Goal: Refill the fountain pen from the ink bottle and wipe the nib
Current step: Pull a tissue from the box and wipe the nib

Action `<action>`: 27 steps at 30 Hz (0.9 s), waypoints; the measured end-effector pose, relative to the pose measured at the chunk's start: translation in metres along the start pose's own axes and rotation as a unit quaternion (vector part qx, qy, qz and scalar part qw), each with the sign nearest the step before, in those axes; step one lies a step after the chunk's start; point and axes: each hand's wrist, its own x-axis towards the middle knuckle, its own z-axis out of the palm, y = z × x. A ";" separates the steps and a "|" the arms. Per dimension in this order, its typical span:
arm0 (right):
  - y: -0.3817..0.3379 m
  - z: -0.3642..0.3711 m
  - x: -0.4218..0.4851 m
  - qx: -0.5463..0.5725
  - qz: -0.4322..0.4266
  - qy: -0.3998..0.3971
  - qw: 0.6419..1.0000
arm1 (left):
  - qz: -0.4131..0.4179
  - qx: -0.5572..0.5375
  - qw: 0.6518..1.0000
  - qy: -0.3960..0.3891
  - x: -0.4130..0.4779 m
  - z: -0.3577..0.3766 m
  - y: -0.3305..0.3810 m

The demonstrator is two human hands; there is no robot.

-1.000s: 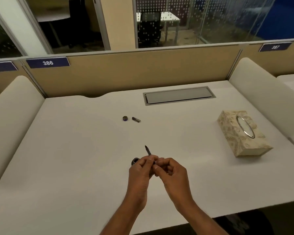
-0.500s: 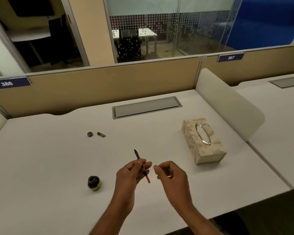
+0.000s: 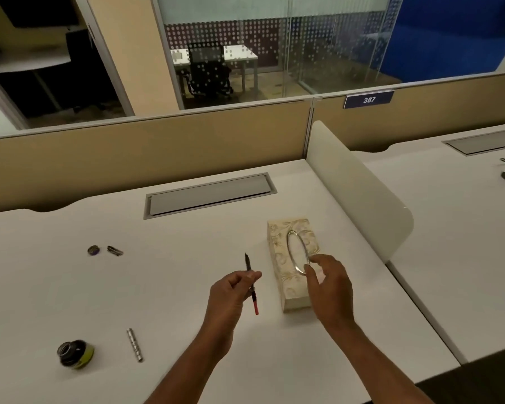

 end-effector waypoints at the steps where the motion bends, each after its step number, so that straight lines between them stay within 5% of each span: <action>1: 0.005 0.002 0.007 -0.018 -0.019 -0.008 1.000 | -0.002 0.012 1.000 -0.003 0.007 0.009 0.000; 15: 0.036 0.027 0.067 -0.157 -0.106 -0.179 0.965 | -0.017 0.032 0.999 0.026 0.069 0.072 -0.021; 27: 0.028 0.039 0.089 -0.184 -0.095 -0.201 0.958 | -0.033 0.034 0.998 0.047 0.081 0.079 -0.028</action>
